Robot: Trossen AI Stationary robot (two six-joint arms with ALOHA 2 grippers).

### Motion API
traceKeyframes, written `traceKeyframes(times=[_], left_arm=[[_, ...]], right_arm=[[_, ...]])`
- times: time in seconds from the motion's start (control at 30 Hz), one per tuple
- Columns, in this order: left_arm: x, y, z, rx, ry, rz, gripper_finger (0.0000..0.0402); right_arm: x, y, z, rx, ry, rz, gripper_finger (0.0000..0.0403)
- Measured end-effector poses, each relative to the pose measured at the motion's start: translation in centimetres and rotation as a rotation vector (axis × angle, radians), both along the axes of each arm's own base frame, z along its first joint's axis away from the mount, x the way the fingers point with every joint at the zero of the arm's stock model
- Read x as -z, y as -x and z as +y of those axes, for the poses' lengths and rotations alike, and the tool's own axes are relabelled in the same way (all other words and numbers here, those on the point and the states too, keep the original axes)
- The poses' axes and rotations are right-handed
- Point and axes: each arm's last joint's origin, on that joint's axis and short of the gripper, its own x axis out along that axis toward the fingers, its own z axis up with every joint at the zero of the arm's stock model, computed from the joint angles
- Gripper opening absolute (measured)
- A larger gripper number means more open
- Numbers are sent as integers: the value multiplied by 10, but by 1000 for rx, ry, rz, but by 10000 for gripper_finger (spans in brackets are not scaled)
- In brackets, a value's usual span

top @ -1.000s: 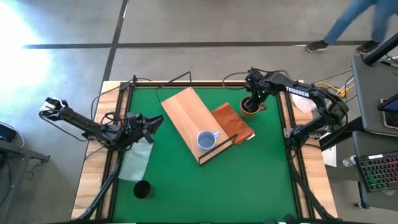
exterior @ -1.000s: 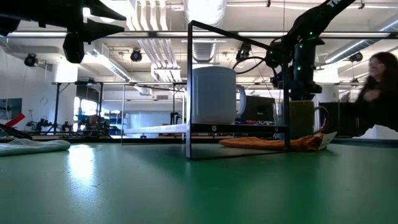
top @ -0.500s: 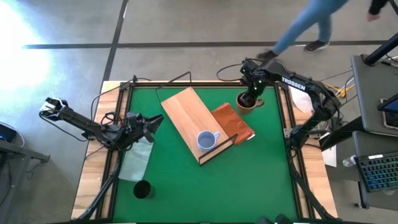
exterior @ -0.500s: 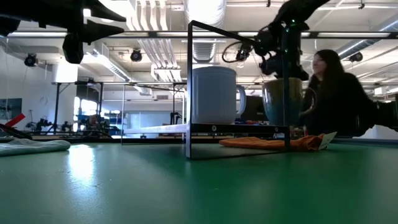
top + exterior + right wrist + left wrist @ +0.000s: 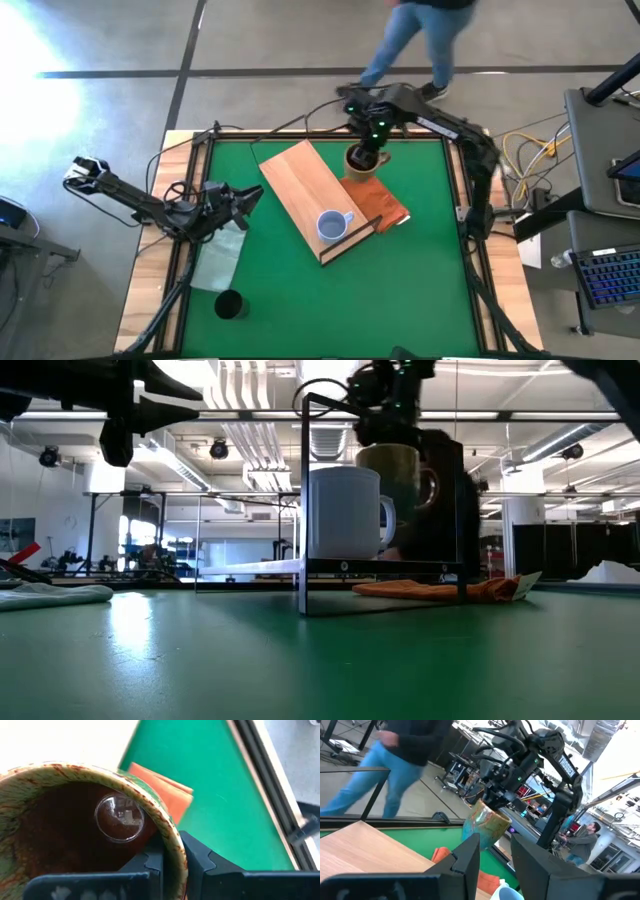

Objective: Stack small to large cups/mugs on shelf
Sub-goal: Put the green patterned mug on the shelf

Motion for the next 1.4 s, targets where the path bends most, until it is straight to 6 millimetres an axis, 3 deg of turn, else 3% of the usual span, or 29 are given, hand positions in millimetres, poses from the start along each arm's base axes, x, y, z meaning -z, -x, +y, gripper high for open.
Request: traceKeyframes(times=[0.3, 0.53, 0.7, 0.87, 1.13, 1.4], left_arm=[[0, 0, -1, 17, -3, 0, 96], [9, -1, -1, 31, 23, 36, 96], [19, -2, -2, 50, 83, 73, 96], [21, -4, -3, 71, 90, 79, 96], [20, -3, -3, 74, 93, 72, 96], [20, -4, -3, 83, 92, 75, 96]], right_arm=[[12, -62, 5, -89, -13, 3, 29], [34, -85, 41, -174, -77, 29, 29], [29, -108, 61, -198, -10, -142, 29], [34, -116, 67, -167, -58, -180, 29], [64, -133, 66, -156, 9, -125, 29], [62, -133, 63, -132, 97, -113, 29]])
